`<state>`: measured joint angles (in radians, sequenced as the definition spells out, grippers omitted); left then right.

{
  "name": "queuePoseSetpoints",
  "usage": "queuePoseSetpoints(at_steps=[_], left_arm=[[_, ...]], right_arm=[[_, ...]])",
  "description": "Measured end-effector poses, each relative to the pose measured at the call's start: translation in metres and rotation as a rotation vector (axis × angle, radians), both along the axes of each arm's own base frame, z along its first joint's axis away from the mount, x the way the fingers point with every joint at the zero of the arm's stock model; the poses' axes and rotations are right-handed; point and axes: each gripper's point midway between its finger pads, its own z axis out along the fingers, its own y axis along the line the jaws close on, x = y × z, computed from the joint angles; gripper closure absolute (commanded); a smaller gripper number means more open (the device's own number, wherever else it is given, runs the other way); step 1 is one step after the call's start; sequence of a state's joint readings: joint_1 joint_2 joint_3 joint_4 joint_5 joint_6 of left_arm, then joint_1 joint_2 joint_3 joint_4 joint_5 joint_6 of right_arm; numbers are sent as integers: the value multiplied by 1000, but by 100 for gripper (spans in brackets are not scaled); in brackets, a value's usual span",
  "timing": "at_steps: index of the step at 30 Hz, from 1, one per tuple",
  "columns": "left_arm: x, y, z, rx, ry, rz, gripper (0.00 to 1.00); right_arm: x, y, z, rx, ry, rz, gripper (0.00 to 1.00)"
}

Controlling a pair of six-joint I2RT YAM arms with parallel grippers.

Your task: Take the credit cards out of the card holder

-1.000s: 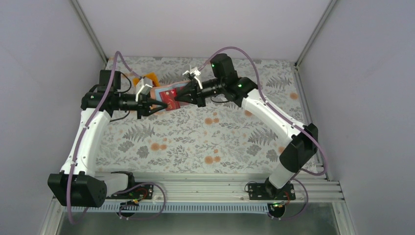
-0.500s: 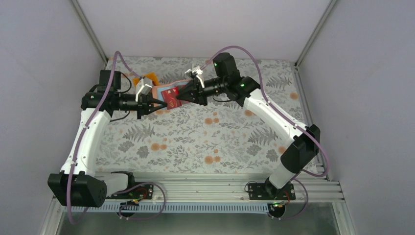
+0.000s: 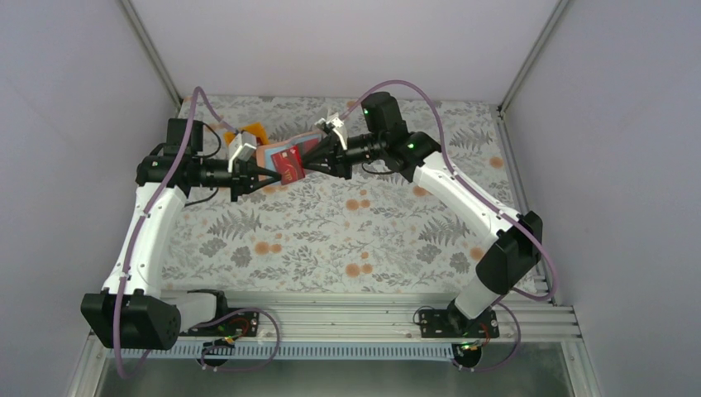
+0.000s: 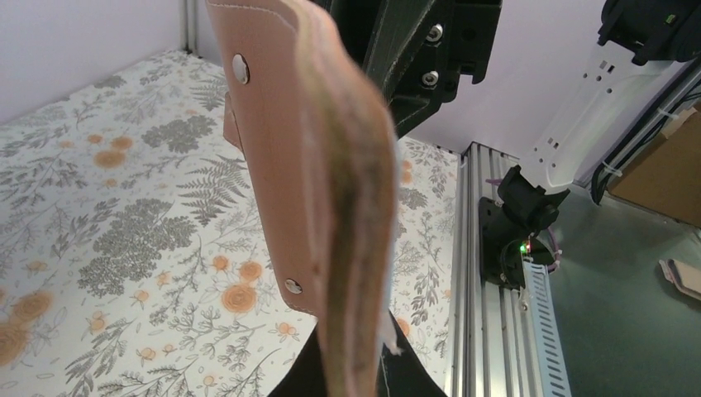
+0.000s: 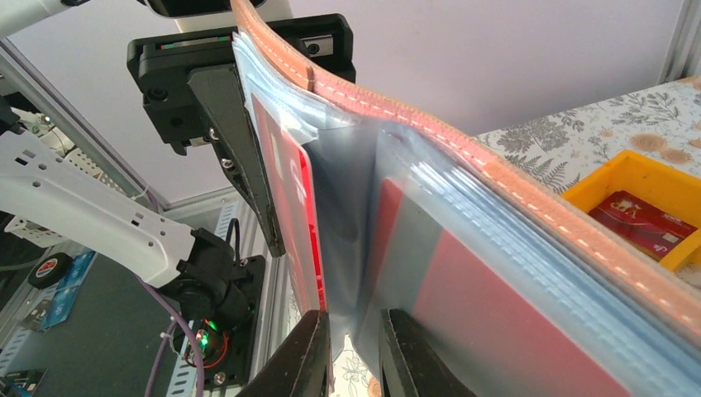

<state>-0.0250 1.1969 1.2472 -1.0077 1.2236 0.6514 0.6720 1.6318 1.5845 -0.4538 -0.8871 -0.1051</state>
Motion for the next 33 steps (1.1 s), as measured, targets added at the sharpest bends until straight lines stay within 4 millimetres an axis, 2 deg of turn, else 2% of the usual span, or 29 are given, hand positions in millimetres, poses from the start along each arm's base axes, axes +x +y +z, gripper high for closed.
queuePoseSetpoints(at_steps=[17, 24, 33], left_arm=[[0, 1, -1, 4, -8, 0, 98], [0, 2, -1, 4, -8, 3, 98], [0, 5, -2, 11, 0, 16, 98]], right_arm=[[1, 5, -1, -3, 3, -12, 78], [0, 7, 0, -4, -1, -16, 84], [6, 18, -5, -4, 9, -8, 82]])
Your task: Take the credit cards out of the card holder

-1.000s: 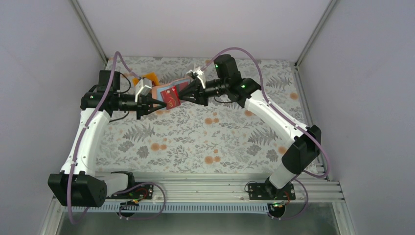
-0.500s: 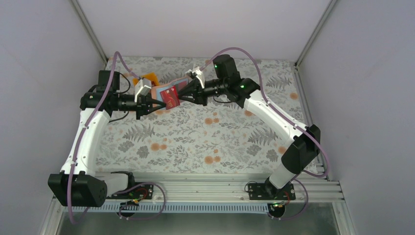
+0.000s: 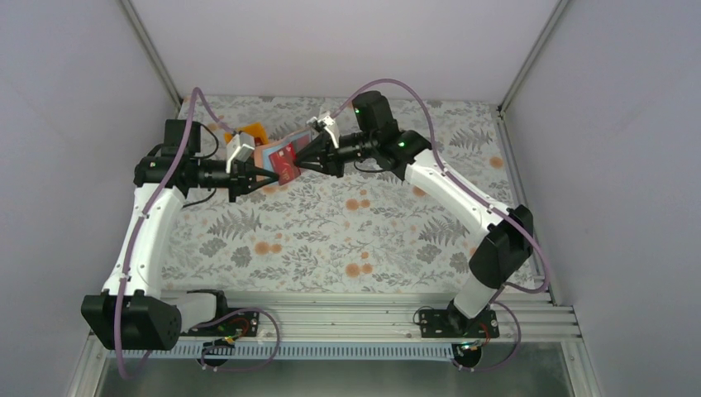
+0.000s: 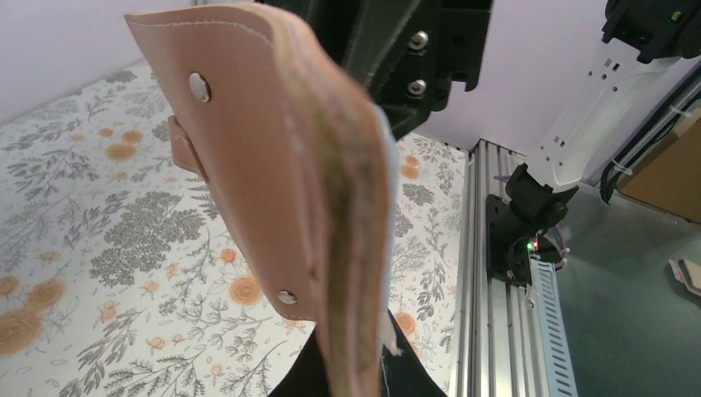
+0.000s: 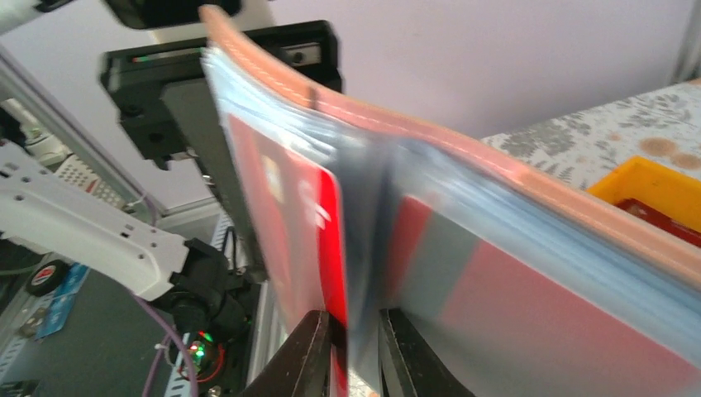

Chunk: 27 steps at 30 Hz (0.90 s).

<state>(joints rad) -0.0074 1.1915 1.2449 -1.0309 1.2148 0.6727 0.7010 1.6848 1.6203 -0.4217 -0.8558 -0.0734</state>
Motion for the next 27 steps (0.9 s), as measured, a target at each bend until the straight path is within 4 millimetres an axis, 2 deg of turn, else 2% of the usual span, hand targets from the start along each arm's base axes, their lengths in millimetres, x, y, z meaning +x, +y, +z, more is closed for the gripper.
queuePoseSetpoints(at_steps=[4, 9, 14, 18, 21, 24, 27], left_arm=[[0, 0, 1, -1, -4, -2, 98], [-3, -1, 4, -10, -10, -9, 98], [-4, -1, 5, -14, -16, -10, 97], [-7, -3, 8, -31, -17, -22, 83], [-7, -3, 11, -41, -23, -27, 80], [-7, -3, 11, -47, -23, -31, 82], [-7, -3, 11, -49, -18, -30, 96]], right_arm=[[-17, 8, 5, 25, 5, 70, 81], [-27, 10, 9, 47, 6, 119, 95], [-32, 8, 13, 60, -7, 143, 96], [-34, 4, 16, 62, -21, 136, 96], [-34, 3, 16, 58, -22, 130, 96], [-34, 3, 14, 49, -17, 127, 96], [-34, 2, 13, 44, -13, 124, 96]])
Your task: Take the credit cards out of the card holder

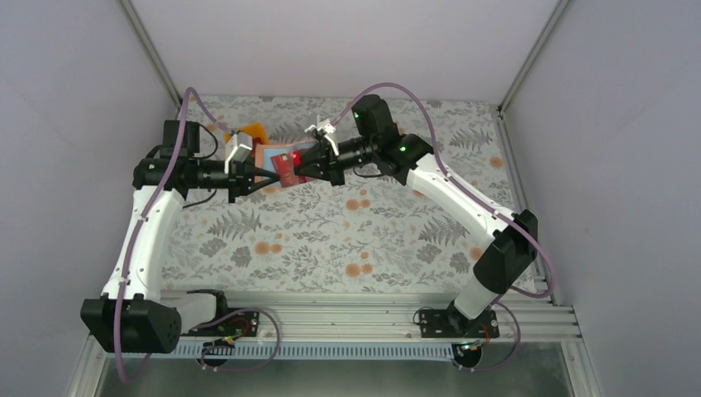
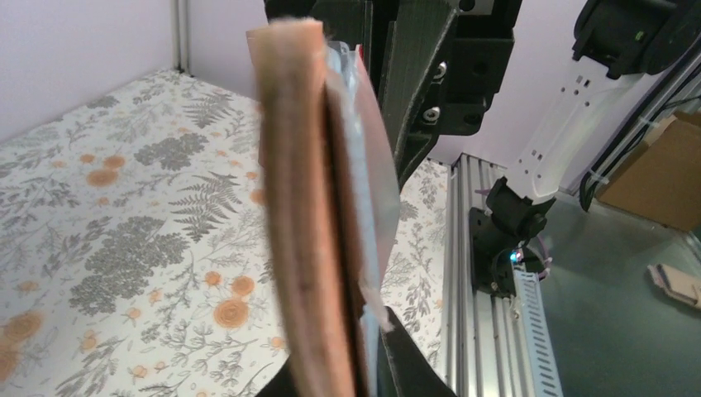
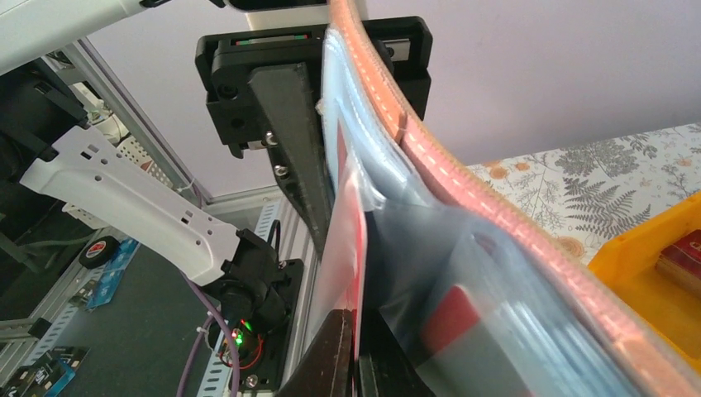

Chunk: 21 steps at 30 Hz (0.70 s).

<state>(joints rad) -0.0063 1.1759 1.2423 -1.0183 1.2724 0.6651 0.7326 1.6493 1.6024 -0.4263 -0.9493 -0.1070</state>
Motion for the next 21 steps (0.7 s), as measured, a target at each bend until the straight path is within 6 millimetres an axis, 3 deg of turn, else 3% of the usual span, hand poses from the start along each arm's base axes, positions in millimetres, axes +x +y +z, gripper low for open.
queuePoseSetpoints(at_steps=[16, 21], left_arm=[[0, -4, 6, -32, -5, -21, 98], [7, 4, 4, -23, -2, 22, 98]], right_arm=[[2, -16, 4, -9, -40, -60, 96], [26, -48, 10, -24, -50, -176, 96]])
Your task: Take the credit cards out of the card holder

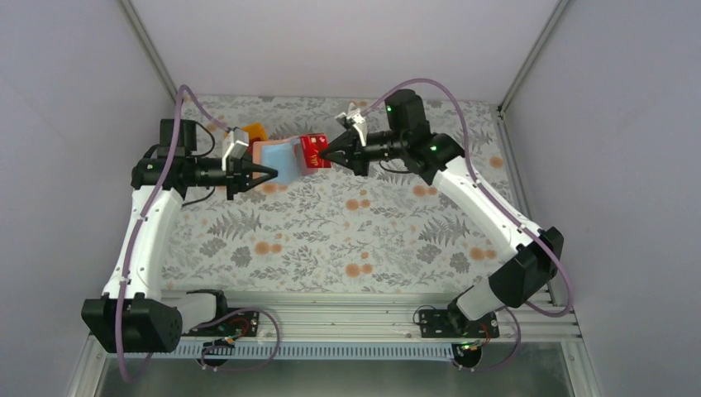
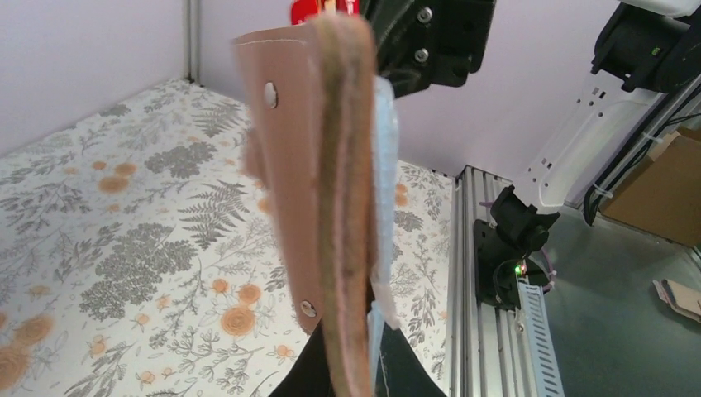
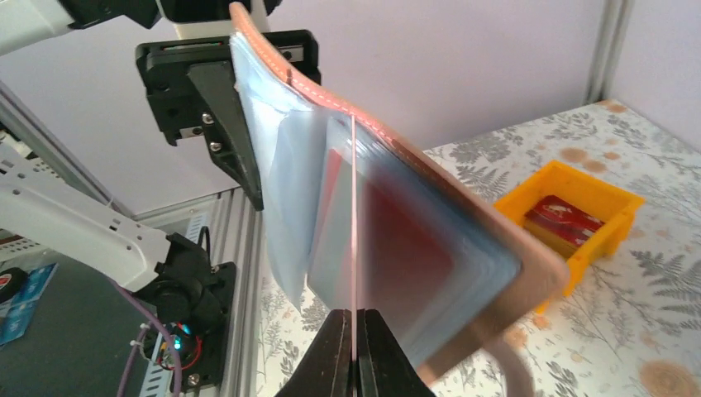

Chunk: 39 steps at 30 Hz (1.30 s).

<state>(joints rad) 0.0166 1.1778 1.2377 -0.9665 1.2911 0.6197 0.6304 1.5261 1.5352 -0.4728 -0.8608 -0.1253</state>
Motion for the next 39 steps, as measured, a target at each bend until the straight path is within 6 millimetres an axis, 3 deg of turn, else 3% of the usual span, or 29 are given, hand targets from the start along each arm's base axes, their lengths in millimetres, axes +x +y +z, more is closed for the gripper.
queuePoseSetpoints(at_steps=[6, 10, 15, 17, 21, 28, 39], left_arm=[[1, 0, -3, -3, 20, 5, 98], [11, 2, -20, 2, 93, 49, 98], [24, 0, -78, 27, 280, 125, 98], [22, -11, -104, 45, 369, 109, 98], [12, -39, -134, 61, 487, 25, 98], [5, -66, -165, 79, 584, -54, 98], [6, -64, -235, 150, 770, 18, 98]], right_arm=[[7, -9, -2, -16, 2, -37, 96], [7, -14, -1, -22, 0, -49, 96], [7, -37, 22, 1, -45, -126, 96], [6, -48, 34, 16, -67, -166, 96], [2, -58, 45, 31, -82, -209, 96], [12, -58, 18, -16, -16, -253, 96], [22, -54, 2, -44, 19, -260, 96]])
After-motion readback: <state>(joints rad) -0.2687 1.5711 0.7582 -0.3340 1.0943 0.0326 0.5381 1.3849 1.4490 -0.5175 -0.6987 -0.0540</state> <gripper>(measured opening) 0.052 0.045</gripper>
